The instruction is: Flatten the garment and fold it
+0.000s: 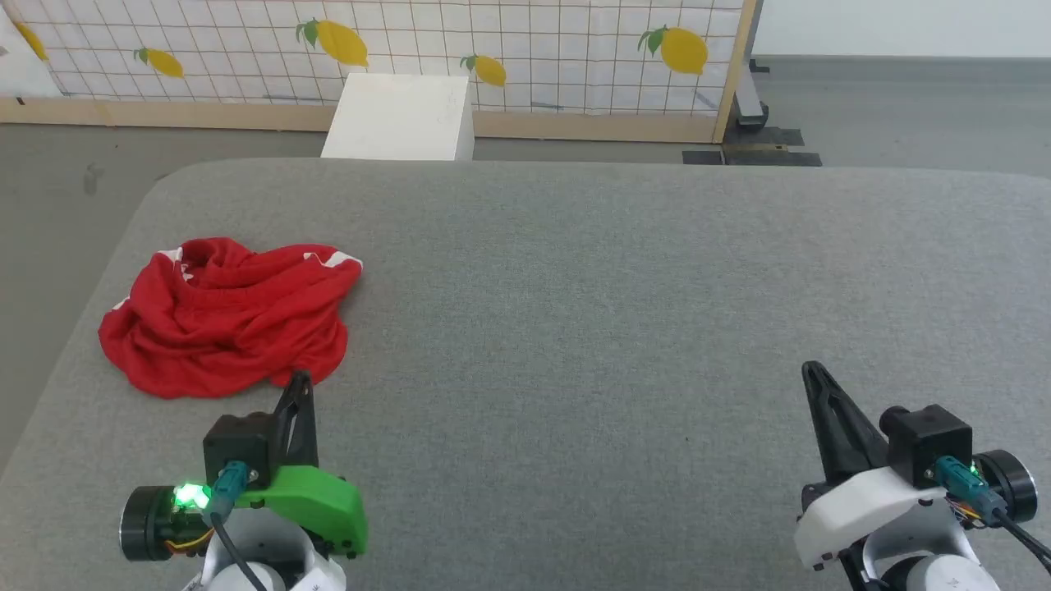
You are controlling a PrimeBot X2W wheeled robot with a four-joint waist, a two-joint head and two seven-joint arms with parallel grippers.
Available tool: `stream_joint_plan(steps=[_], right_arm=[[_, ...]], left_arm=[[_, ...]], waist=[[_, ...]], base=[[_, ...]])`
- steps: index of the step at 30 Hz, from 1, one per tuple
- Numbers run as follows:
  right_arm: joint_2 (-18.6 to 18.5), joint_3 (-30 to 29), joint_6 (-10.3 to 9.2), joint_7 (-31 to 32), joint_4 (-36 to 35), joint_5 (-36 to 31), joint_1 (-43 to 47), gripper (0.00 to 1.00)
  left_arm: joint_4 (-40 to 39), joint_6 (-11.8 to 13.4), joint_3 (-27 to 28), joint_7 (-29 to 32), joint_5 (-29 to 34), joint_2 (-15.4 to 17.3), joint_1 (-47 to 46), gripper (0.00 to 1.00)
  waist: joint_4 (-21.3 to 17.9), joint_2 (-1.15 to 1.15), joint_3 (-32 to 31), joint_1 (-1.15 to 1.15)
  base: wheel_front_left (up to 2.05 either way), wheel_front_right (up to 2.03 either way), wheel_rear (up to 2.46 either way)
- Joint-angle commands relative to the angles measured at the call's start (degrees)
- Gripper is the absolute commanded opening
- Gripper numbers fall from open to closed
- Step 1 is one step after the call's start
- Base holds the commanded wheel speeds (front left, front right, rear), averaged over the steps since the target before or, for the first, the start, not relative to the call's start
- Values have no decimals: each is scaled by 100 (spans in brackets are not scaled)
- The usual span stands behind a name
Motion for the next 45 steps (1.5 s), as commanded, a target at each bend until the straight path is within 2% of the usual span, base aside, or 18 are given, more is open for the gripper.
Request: stream_joint_plan(steps=[1,27,28,45], right_arm=[[-1,2,-10,1,5,-27,-91,0],[-1,2,-10,1,5,-27,-91,0],[0,2,1,-1,0,1,1,100],[0,-18,0,-166,62,17,6,100]], left_arm=[[14,-5,15,8,59,-27,65,0],[14,-5,15,8,59,-27,65,0],[0,0,-2,-1,-2,1,-1,100],[175,74,-200,-151,-149,-2,-50,100]], waist=[[0,0,0,0],[0,0,0,0],[0,0,0,0],[4,0,-65,0]], base=[[0,0,0],[0,0,0],[0,0,0],[0,0,0]])
